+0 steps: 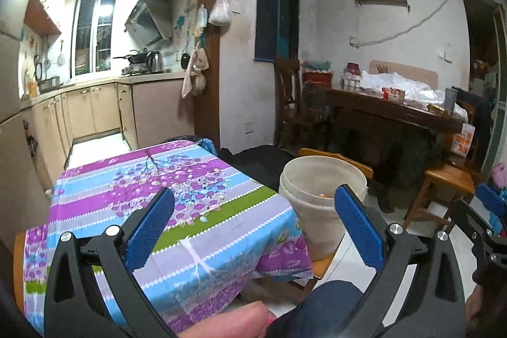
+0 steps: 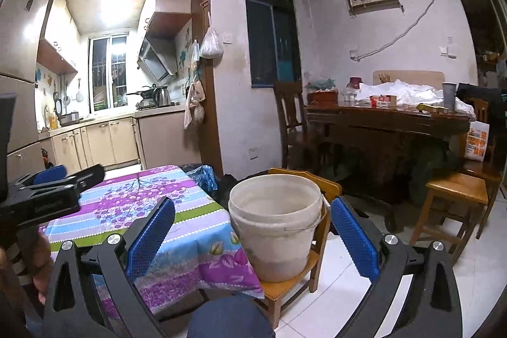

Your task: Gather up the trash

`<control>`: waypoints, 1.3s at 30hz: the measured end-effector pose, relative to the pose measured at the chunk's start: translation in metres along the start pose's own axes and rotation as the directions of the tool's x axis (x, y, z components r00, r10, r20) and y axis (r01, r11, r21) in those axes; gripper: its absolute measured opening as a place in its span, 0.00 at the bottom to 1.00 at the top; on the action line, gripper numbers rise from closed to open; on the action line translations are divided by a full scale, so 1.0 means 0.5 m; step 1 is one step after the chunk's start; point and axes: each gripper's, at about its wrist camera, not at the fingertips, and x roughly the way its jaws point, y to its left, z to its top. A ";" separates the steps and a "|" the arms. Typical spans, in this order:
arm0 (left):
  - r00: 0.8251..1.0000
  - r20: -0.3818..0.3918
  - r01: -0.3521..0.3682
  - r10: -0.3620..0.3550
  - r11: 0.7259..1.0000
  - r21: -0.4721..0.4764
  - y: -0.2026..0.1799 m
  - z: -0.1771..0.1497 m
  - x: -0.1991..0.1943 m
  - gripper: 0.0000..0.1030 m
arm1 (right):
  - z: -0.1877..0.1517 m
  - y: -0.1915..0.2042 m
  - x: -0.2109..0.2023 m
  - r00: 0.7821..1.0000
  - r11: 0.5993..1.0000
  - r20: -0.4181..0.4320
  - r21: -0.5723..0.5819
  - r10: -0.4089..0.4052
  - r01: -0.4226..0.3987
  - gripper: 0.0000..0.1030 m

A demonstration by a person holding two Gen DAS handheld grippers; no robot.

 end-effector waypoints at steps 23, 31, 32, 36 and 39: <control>0.992 0.098 0.075 -0.082 0.994 0.079 -0.061 -0.051 -0.081 0.95 | -0.027 -0.033 -0.109 0.990 0.998 0.123 0.010 -0.069 0.068 0.95; 0.990 0.110 0.074 -0.084 0.993 0.093 -0.067 -0.058 -0.086 0.95 | -0.034 -0.035 -0.100 0.991 0.998 0.115 0.001 -0.063 0.063 0.95; 0.990 0.111 0.073 -0.083 0.993 0.096 -0.069 -0.058 -0.086 0.95 | -0.035 -0.036 -0.099 0.992 0.998 0.113 0.000 -0.062 0.062 0.95; 0.990 0.113 0.073 -0.084 0.992 0.104 -0.076 -0.058 -0.089 0.95 | -0.031 -0.026 -0.097 0.992 0.998 0.112 -0.006 -0.057 0.058 0.95; 0.991 0.109 0.070 -0.081 0.992 0.102 -0.077 -0.058 -0.088 0.95 | -0.033 -0.026 -0.094 0.993 0.998 0.105 -0.009 -0.054 0.055 0.95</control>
